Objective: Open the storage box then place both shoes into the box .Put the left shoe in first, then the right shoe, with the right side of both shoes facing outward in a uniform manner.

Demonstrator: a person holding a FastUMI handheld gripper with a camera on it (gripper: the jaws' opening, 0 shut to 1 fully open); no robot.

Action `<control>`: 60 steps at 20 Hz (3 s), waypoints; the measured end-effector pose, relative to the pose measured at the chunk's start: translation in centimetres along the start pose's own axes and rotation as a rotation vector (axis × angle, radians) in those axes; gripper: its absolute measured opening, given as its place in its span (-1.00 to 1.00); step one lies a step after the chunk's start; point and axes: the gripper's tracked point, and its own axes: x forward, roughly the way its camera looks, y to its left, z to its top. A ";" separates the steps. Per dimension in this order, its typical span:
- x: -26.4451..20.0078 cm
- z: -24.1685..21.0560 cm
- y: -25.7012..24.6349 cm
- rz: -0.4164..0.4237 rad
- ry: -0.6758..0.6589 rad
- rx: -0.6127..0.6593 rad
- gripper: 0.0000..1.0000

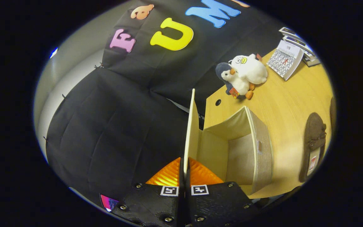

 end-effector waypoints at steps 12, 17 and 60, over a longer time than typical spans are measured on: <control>5.9 -2.3 8.0 0.011 0.053 -0.076 -0.99; 8.8 -4.4 10.4 0.022 0.078 -0.099 -0.99; -6.6 5.3 -12.7 -0.448 -0.107 -0.471 0.95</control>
